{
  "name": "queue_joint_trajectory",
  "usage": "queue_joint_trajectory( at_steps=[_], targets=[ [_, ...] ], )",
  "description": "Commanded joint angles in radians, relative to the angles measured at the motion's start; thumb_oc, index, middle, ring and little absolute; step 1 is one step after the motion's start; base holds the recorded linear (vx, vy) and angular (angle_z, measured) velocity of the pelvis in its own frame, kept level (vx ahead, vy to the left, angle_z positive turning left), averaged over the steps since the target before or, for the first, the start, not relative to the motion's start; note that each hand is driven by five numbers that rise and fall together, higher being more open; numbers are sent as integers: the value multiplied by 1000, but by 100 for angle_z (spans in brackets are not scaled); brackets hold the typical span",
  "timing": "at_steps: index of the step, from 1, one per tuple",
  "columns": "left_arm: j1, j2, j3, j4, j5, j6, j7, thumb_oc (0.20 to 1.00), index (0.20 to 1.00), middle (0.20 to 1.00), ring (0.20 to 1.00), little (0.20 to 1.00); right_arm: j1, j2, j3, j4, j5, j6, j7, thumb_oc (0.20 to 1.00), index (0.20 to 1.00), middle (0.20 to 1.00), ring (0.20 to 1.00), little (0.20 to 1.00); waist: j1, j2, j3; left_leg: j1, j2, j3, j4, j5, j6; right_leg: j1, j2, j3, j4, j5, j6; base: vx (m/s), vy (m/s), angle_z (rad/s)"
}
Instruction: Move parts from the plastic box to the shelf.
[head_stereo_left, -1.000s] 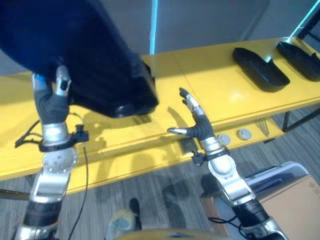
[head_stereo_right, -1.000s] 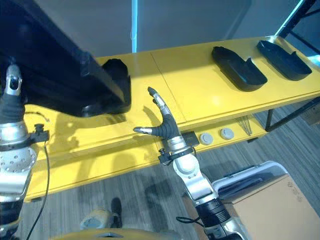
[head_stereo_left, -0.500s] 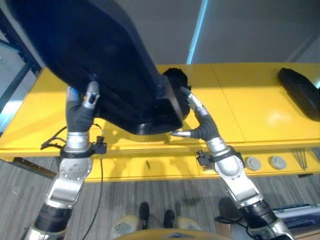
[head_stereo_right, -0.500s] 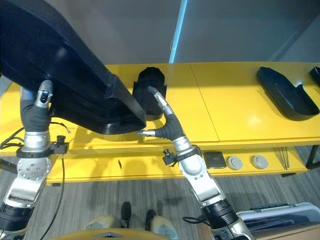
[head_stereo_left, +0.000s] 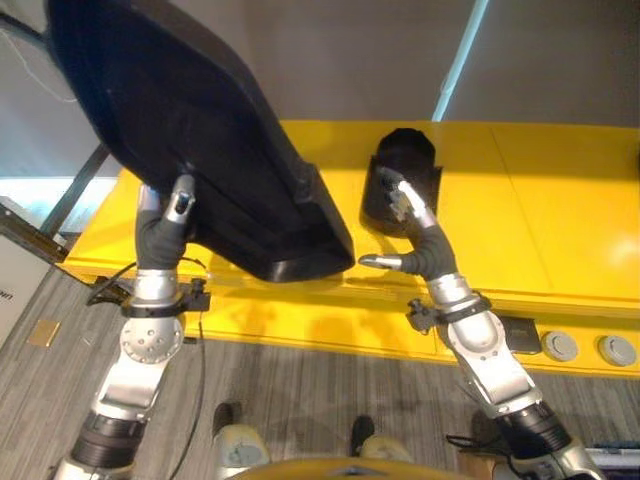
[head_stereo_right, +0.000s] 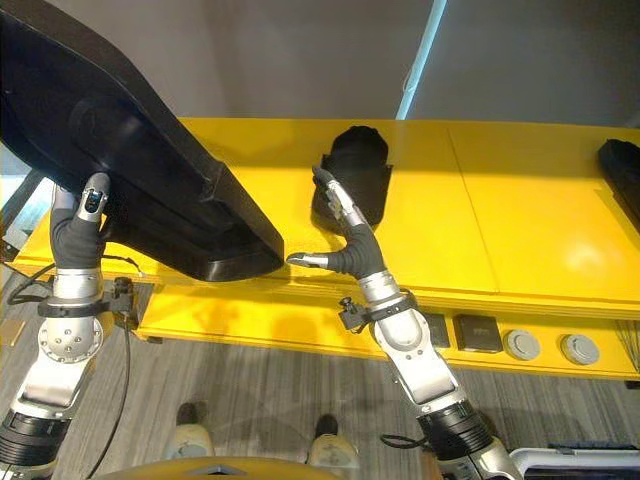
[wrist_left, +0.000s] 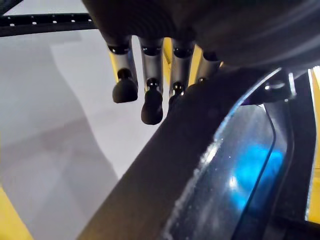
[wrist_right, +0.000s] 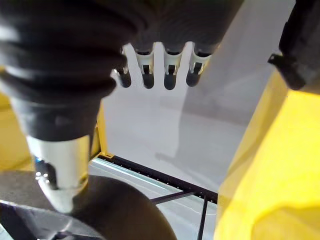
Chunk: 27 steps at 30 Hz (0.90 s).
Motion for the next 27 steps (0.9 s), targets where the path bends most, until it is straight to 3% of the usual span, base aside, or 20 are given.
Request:
queue_joint_trajectory(
  at_steps=[1, 2, 4, 6, 8, 9, 11, 12, 13, 14, 15, 17, 19, 20, 27],
  targets=[
    [34, 46, 55, -95, 18, -24, 36, 200, 200, 200, 200, 200, -25, 34, 3, -54, 35, -59, -15, 1000, 1000, 1000, 1000, 1000, -4, -16, -71, -22, -18, 3, 4, 31, -9, 100, -30, 26, -70, -143, 35, 163, 445, 20],
    [24, 52, 40, -83, 14, -18, 14, 200, 200, 200, 200, 200, -24, 32, -12, -58, 2, -48, -19, 1000, 1000, 1000, 1000, 1000, -13, -11, -87, -1, -52, 57, -29, -26, -7, 103, -77, 10, -63, -125, 66, 161, 483, 37],
    [12, 67, 40, -66, 19, -12, -1, 200, 200, 200, 200, 200, -22, 40, -26, -62, -29, -33, -24, 1000, 1000, 1000, 1000, 1000, -15, -22, -96, 17, -106, 81, -42, -57, 17, 87, -136, 11, -47, -90, 90, 161, 558, 29],
    [-10, 111, 53, -41, 42, -1, -15, 200, 200, 200, 200, 200, -13, 69, -43, -77, -88, -14, -34, 1000, 1000, 1000, 1000, 1000, -20, -40, -98, 34, -187, 131, -82, -75, 74, 36, -215, 33, 1, -45, 126, 91, 537, 3],
    [-26, 122, 58, -18, 58, 3, -8, 200, 200, 200, 200, 200, -16, 76, -43, -69, -120, -9, -46, 1000, 1000, 1000, 1000, 1000, -17, -46, -103, 47, -213, 150, -110, -80, 88, 6, -246, 37, 20, -25, 142, 16, 367, -15],
    [-38, 128, 66, 1, 81, 16, -1, 200, 200, 200, 200, 200, -28, 86, -42, -58, -142, -3, -52, 1000, 1000, 1000, 1000, 1000, -16, -52, -97, 55, -236, 168, -114, -91, 105, -26, -278, 33, 51, 25, 153, -8, 291, -32],
    [-45, 134, 75, 9, 108, 22, 2, 200, 200, 200, 200, 200, -27, 91, -46, -67, -160, -1, -58, 1000, 1000, 1000, 1000, 1000, -11, -55, -91, 58, -245, 184, -113, -97, 119, -45, -286, 25, 64, 28, 150, -32, 227, -51],
    [-55, 149, 100, 37, 144, 24, -1, 200, 200, 200, 200, 200, -10, 77, -79, -93, -187, -7, -52, 1000, 1000, 1000, 1000, 1000, -20, -52, -81, 66, -247, 207, -109, -107, 134, -61, -256, 27, 126, 1, 135, -20, 228, -39],
    [-55, 149, 100, 37, 144, 24, -1, 200, 200, 200, 200, 200, -10, 77, -79, -93, -187, -7, -52, 1000, 1000, 1000, 1000, 1000, -20, -52, -81, 66, -247, 207, -109, -107, 134, -61, -256, 27, 126, 1, 135, 11, 284, -66],
    [-84, 150, 90, 81, 154, 20, -7, 200, 200, 200, 200, 200, 39, 57, -124, -114, -173, -16, -31, 1000, 1000, 1000, 1000, 1000, -47, -51, -71, 65, -256, 205, -105, -94, 150, -99, -136, 147, 205, -60, 118, 24, 188, -44],
    [-93, 147, 88, 102, 152, 24, -11, 200, 200, 200, 200, 200, 72, 49, -143, -128, -147, -21, -7, 1000, 1000, 1000, 1000, 1000, -58, -49, -74, 65, -260, 202, -103, -92, 155, -111, -75, 196, 217, -93, 111, 49, 223, -44],
    [-98, 147, 100, 137, 149, 35, -19, 200, 200, 200, 200, 200, 117, 32, -178, -129, -98, -24, 23, 1000, 1000, 1000, 1000, 1000, -72, -58, -80, 68, -274, 204, -103, -93, 162, -97, -2, 212, 167, -140, 68, 46, 44, 3],
    [-95, 158, 141, 183, 166, 53, -20, 200, 200, 200, 200, 200, 162, 34, -227, -127, -70, -28, 27, 1000, 1000, 1000, 1000, 1000, -76, -79, -79, 59, -287, 208, -78, -110, 162, -67, 0, 183, 107, -138, 48, -1, -74, -6],
    [-96, 141, 148, 206, 147, 50, -14, 200, 200, 200, 200, 200, 194, 30, -247, -109, -63, -26, 39, 1000, 1000, 1000, 1000, 1000, -90, -84, -82, 59, -285, 210, -69, -116, 159, -59, 17, 207, 91, -138, 47, 45, -92, -21],
    [-131, 132, 193, 357, -12, 57, -66, 200, 200, 200, 200, 200, 375, -40, -354, 46, -73, 3, 106, 1000, 1000, 1000, 1000, 1000, -136, -82, -109, 121, -256, 268, -79, -125, 147, -6, 30, 239, 13, -118, 38, 105, -40, -24]
  ],
)
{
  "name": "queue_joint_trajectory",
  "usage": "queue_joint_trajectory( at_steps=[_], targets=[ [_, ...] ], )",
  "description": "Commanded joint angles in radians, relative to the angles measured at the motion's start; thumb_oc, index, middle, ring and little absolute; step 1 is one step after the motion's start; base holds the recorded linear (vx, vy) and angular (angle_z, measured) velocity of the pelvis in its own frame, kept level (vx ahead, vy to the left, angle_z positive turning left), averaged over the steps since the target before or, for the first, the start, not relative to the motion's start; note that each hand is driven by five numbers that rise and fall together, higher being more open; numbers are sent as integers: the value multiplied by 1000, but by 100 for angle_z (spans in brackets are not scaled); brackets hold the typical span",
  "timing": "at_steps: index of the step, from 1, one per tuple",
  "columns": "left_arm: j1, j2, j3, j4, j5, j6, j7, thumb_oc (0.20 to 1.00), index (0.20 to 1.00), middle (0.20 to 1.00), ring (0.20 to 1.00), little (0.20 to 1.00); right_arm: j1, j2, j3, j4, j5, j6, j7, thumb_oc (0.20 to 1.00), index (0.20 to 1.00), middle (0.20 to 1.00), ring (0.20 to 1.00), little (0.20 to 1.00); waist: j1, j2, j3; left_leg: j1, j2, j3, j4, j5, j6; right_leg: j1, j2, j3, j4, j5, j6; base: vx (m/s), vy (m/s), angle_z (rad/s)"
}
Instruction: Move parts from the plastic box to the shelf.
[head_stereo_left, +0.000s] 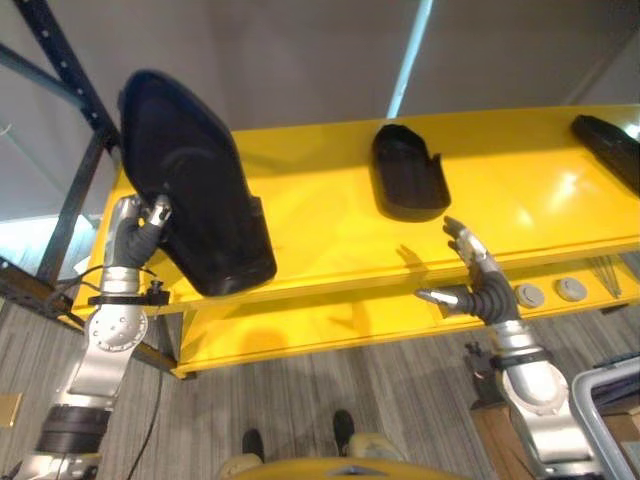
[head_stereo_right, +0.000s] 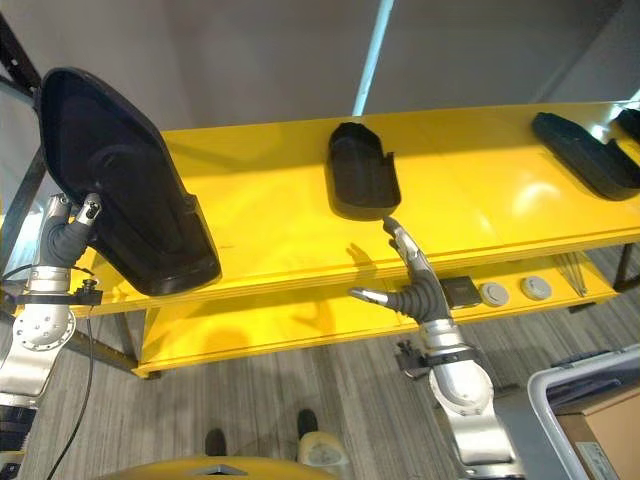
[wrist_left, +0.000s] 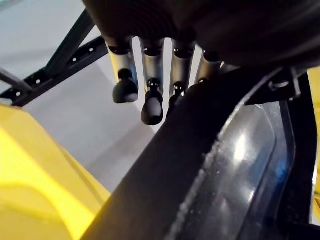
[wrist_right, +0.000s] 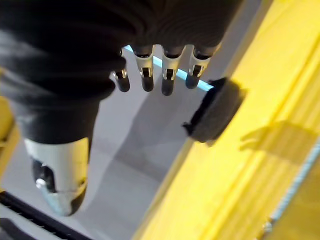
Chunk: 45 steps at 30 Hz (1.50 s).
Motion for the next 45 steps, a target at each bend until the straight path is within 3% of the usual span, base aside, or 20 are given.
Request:
queue_joint_trajectory(
  at_steps=[1, 6, 12, 18, 21, 30, 35, 45],
  targets=[
    [-134, 42, 55, 37, -109, -43, 5, 200, 200, 200, 200, 200, 32, 11, -31, -1, 17, -31, 18, 1000, 1000, 1000, 1000, 1000, -9, -28, -38, 35, -39, 23, 20, -139, 37, 58, -31, 9, 21, -139, 29, 80, -35, -1],
    [-210, 69, 32, 109, -157, -39, -6, 200, 200, 200, 200, 200, 80, 1, -55, 58, -43, -34, 6, 1000, 1000, 1000, 1000, 1000, -38, -26, -42, 54, -29, 38, 0, -137, 33, 61, -29, 21, 3, -134, 34, 43, -19, -8],
    [-234, 80, 6, 173, -163, -6, -14, 200, 200, 200, 200, 200, 30, 2, -38, 28, -55, -38, 5, 1000, 1000, 1000, 1000, 1000, -42, -21, -56, 70, -26, 53, -6, -145, 33, 74, -24, 41, -21, -127, 38, 58, -7, -18],
    [-429, 168, -107, 357, -136, 67, -41, 200, 200, 200, 200, 200, -75, -10, 7, -139, 5, -54, 24, 1000, 1000, 1000, 1000, 1000, -45, -11, -16, 10, -25, 46, -8, -122, 30, 27, -23, 37, -40, -102, 45, -38, -17, 0],
    [-553, 211, -178, 439, -155, 79, -41, 200, 200, 200, 200, 200, -151, -24, 49, -256, 55, -71, 38, 1000, 1000, 1000, 1000, 1000, -43, -8, 21, -54, -27, 37, -9, -98, 26, -22, -21, 33, -57, -79, 49, -105, -17, 6],
    [-898, 292, -401, 749, -161, 80, -52, 200, 200, 200, 200, 200, -283, -33, 157, -332, 200, -86, 70, 1000, 1000, 1000, 1000, 1000, -45, -6, 79, -168, -26, 17, -9, -56, 20, -123, -18, 23, -63, -51, 56, -66, -6, 9],
    [-1006, 303, -480, 875, -142, 84, -58, 200, 200, 200, 200, 200, -290, -33, 206, -339, 230, -89, 82, 1000, 1000, 1000, 1000, 1000, -48, -3, 101, -199, -25, 14, -9, -41, 16, -149, -20, 17, -66, -41, 61, -9, -5, 1],
    [-1116, 363, -603, 968, 33, 106, -41, 200, 200, 200, 200, 200, -293, -50, 218, -349, 232, -108, 75, 1000, 1000, 1000, 1000, 1000, -49, -7, 124, -221, -25, 14, -9, -37, 15, -176, -19, 24, -66, -33, 68, -5, -3, 3]
  ],
)
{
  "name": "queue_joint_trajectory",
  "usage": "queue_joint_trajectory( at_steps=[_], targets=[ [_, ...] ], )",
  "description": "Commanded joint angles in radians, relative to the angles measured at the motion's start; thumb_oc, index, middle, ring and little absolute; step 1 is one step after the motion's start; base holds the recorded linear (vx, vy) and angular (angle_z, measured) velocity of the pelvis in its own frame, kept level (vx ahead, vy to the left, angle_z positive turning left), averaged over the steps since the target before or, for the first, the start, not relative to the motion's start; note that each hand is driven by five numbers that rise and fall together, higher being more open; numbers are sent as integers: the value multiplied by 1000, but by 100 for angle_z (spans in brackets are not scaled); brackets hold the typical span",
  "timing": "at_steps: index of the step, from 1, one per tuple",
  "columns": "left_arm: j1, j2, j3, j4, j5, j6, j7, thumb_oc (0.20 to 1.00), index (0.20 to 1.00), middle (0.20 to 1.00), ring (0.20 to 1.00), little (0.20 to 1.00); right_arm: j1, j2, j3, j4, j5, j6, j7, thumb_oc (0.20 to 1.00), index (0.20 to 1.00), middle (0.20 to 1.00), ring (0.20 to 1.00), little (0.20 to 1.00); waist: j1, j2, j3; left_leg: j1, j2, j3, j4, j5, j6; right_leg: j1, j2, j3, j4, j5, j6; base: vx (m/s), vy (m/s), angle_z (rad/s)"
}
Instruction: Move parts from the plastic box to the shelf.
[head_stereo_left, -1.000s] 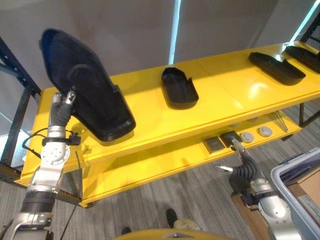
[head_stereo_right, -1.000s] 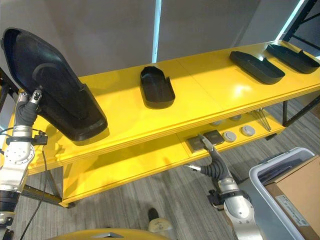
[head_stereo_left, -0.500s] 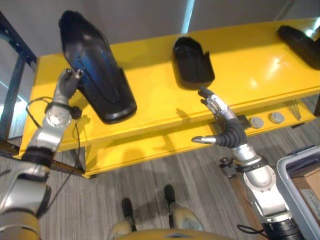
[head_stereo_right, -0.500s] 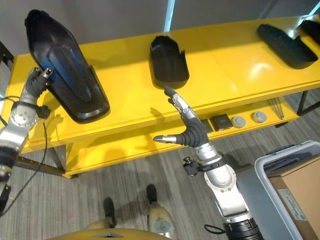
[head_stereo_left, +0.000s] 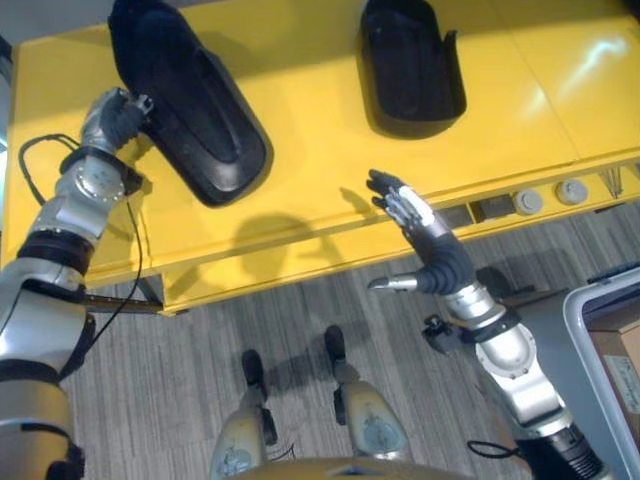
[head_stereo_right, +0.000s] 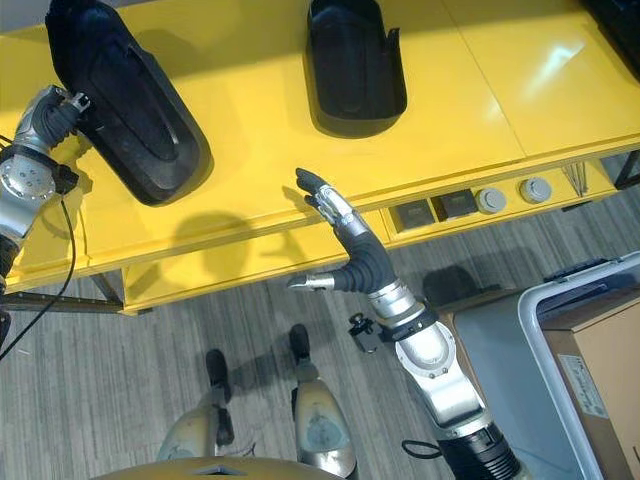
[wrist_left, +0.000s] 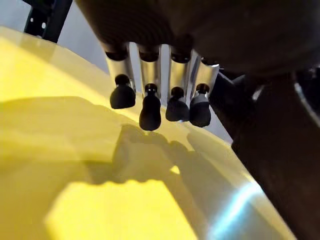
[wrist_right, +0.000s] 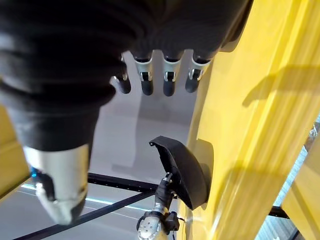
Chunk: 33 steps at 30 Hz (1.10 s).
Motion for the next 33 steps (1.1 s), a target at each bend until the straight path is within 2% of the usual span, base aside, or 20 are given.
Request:
queue_joint_trajectory(
  at_steps=[1, 7, 10, 15, 18, 19, 20, 24, 28, 29, 30, 31, 33],
  targets=[
    [-171, 119, -80, 60, 125, -23, 47, 200, 200, 200, 200, 200, -20, -18, -49, -59, 43, -89, 0, 1000, 1000, 1000, 1000, 1000, 5, -29, -26, 67, -11, 14, -7, -124, 22, 79, -14, 26, -4, -164, 72, 0, 0, 0],
    [-206, 181, -145, 43, 197, -27, 52, 200, 200, 200, 200, 200, -4, -14, -59, -61, 55, -100, 0, 1000, 1000, 1000, 1000, 1000, 7, -29, -26, 60, -10, 19, -7, -124, 21, 73, -12, 29, -4, -164, 74, 3, -7, -4],
    [-233, 240, -217, 3, 286, -28, 64, 200, 200, 200, 200, 200, 19, -19, -68, -59, 61, -109, 5, 1000, 1000, 1000, 1000, 1000, 10, -24, -28, 67, -8, 21, -7, -126, 20, 78, -10, 28, -4, -167, 74, 21, -12, -6],
    [-235, 253, -237, -13, 312, -25, 66, 200, 200, 200, 200, 200, 25, -20, -72, -52, 64, -111, 5, 1000, 1000, 1000, 1000, 1000, 12, -23, -27, 68, -7, 18, -7, -127, 20, 79, -10, 26, -4, -168, 75, 0, 0, 0],
    [-220, 244, -215, -4, 296, -21, 71, 200, 200, 200, 200, 200, 25, -15, -71, -52, 66, -109, 5, 1000, 1000, 1000, 1000, 1000, 12, -24, -26, 68, -7, 15, -7, -127, 19, 78, -9, 26, -4, -168, 74, 0, 0, 0],
    [-212, 229, -197, 16, 287, -15, 82, 953, 953, 953, 953, 953, 22, -13, -68, -49, 66, -109, 3, 1000, 1000, 1000, 1000, 1000, 11, -24, -26, 67, -7, 14, -7, -127, 19, 78, -9, 26, -4, -168, 73, 0, 0, 0],
    [-208, 216, -178, 24, 273, -10, 90, 1000, 1000, 1000, 1000, 1000, 22, -11, -68, -50, 64, -109, 1, 1000, 1000, 1000, 1000, 1000, 11, -26, -26, 66, -7, 13, -7, -127, 19, 78, -8, 26, -4, -168, 73, 0, 0, 0],
    [-168, 158, -69, -18, 195, -9, 151, 1000, 1000, 1000, 1000, 1000, 28, -11, -65, -56, 54, -103, -3, 1000, 1000, 1000, 1000, 1000, 13, -31, -28, 69, -7, 9, -7, -128, 19, 82, -6, 24, -4, -175, 70, 0, 0, 0],
    [-137, 130, -1, -74, 188, 2, 220, 1000, 1000, 1000, 1000, 1000, 23, -22, -56, -49, 41, -103, -12, 1000, 1000, 1000, 1000, 1000, 14, -33, -34, 79, -5, 9, -7, -132, 18, 92, -5, 23, -4, -181, 67, 0, 0, 0],
    [-129, 99, 46, -123, 170, 15, 278, 1000, 1000, 1000, 1000, 1000, 16, -27, -45, -43, 32, -97, -12, 1000, 1000, 1000, 1000, 1000, 17, -35, -41, 87, -5, 7, -7, -135, 19, 102, -4, 22, -4, -186, 64, 0, 0, 0],
    [-125, 99, 50, -126, 171, 16, 279, 1000, 1000, 1000, 1000, 1000, 16, -29, -44, -42, 32, -98, -13, 1000, 1000, 1000, 1000, 1000, 17, -34, -40, 88, -5, 7, -7, -135, 19, 103, -4, 22, -4, -186, 65, 3, -2, 6],
    [-104, 86, 97, -202, 154, 13, 306, 1000, 1000, 1000, 1000, 1000, 8, -31, -43, -34, 24, -91, -15, 1000, 1000, 1000, 1000, 1000, 23, -37, -49, 98, -7, 3, -7, -140, 19, 114, -4, 17, -4, -191, 63, 7, 1, 9],
    [-85, 86, 127, -282, 182, 18, 343, 1000, 1000, 1000, 1000, 1000, 0, -38, -28, -27, 25, -83, -2, 1000, 1000, 1000, 1000, 1000, 28, -37, -64, 110, -8, 2, -7, -145, 19, 130, -5, 14, -4, -196, 62, 21, 3, 6]
  ],
)
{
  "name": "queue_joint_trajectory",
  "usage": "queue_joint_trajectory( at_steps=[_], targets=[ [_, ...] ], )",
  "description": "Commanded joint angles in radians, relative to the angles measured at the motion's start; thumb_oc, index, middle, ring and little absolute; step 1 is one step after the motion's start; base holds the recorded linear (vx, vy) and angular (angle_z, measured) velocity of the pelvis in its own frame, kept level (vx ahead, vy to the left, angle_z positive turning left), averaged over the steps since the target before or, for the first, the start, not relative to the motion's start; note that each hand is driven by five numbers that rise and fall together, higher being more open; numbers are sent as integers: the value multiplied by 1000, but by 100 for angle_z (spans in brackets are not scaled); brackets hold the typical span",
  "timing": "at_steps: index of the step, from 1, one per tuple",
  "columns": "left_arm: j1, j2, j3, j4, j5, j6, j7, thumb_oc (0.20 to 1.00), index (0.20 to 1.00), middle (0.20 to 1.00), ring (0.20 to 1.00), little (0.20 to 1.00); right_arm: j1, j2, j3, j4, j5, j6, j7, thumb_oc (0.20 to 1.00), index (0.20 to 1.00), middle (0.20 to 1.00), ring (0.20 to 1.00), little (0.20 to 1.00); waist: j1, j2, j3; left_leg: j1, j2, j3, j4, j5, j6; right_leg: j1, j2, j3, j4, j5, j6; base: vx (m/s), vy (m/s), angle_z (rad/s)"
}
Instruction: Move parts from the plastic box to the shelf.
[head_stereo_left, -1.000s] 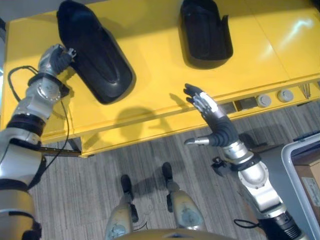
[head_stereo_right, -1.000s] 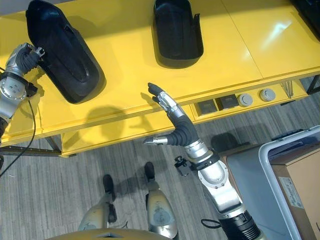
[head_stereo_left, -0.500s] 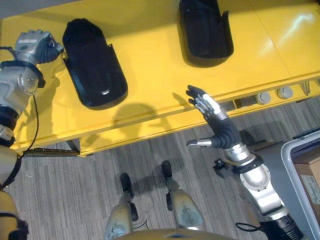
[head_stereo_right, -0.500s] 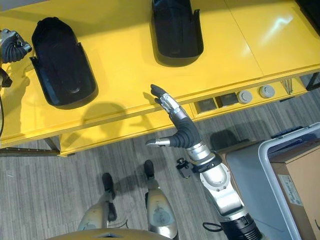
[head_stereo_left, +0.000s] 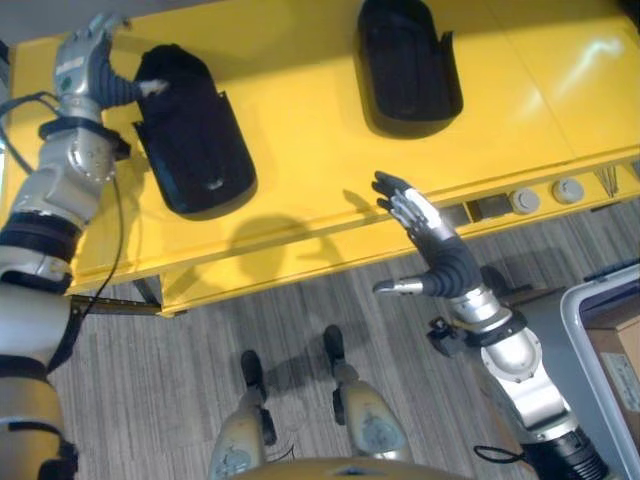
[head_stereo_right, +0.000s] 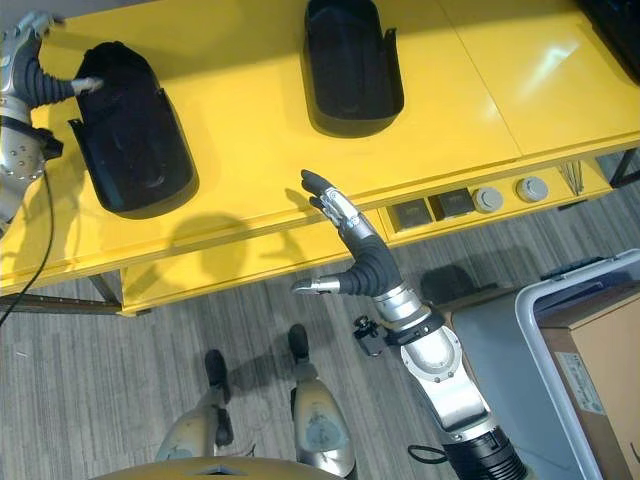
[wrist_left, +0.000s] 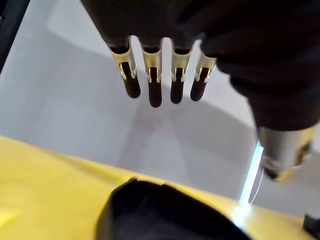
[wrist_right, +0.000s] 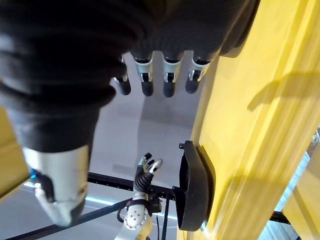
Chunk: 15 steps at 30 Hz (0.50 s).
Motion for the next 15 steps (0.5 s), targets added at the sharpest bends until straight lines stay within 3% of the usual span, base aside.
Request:
queue_joint_trajectory(
  at_steps=[1, 7, 8, 9, 11, 12, 13, 15],
  targets=[
    [-47, 43, 52, -85, 12, 0, 141, 1000, 1000, 1000, 1000, 1000, -15, -15, -12, -27, 18, -52, 7, 1000, 1000, 1000, 1000, 1000, 27, -27, -73, 103, -7, 2, -7, -146, 19, 125, -5, 6, -5, -201, 60, 32, 8, 10],
    [100, 40, 176, -307, 122, 10, 189, 1000, 1000, 1000, 1000, 1000, -26, -18, 9, -5, 34, -31, 46, 1000, 1000, 1000, 1000, 1000, 45, -35, -110, 139, -10, -2, -7, -162, 21, 161, -7, -2, -5, -208, 57, 29, 6, -1],
    [245, 7, 269, -439, 141, -21, 167, 1000, 1000, 1000, 1000, 1000, -29, -12, 13, 19, 40, -10, 69, 1000, 1000, 1000, 1000, 1000, 60, -40, -130, 158, -11, -2, -7, -169, 21, 182, -8, -8, -5, -213, 55, 36, 18, 0],
    [370, -20, 346, -544, 155, -47, 139, 1000, 1000, 1000, 1000, 1000, -30, -7, 17, 31, 34, -7, 75, 200, 200, 200, 200, 200, 69, -39, -142, 172, -14, -2, -7, -177, 25, 196, -9, -8, -5, -219, 54, 36, 18, 0],
    [370, -20, 346, -544, 155, -47, 139, 1000, 1000, 1000, 1000, 1000, -30, -7, 17, 31, 34, -7, 75, 200, 200, 200, 200, 200, 69, -39, -142, 172, -14, -2, -7, -177, 25, 196, -9, -8, -5, -219, 54, 13, 1, -2],
    [534, -80, 430, -665, 151, -97, 99, 1000, 1000, 1000, 1000, 1000, -33, 11, 33, 50, 19, 3, 93, 200, 200, 200, 200, 200, 80, -42, -163, 192, -15, 0, -7, -182, 26, 218, -9, -10, -5, -224, 49, 26, 2, -4],
    [534, -80, 430, -665, 151, -97, 99, 1000, 1000, 1000, 1000, 1000, -33, 11, 33, 50, 19, 3, 93, 200, 200, 200, 200, 200, 80, -42, -163, 192, -15, 0, -7, -182, 26, 218, -9, -10, -5, -224, 49, 57, 7, 5],
    [808, -180, 506, -843, -2, -221, -44, 1000, 1000, 1000, 1000, 1000, -50, 71, 58, 120, 59, 24, 117, 200, 200, 200, 200, 200, 107, -42, -200, 228, -18, -9, -6, -190, 30, 260, -16, -29, -2, -231, 40, 43, 24, 13]
  ],
)
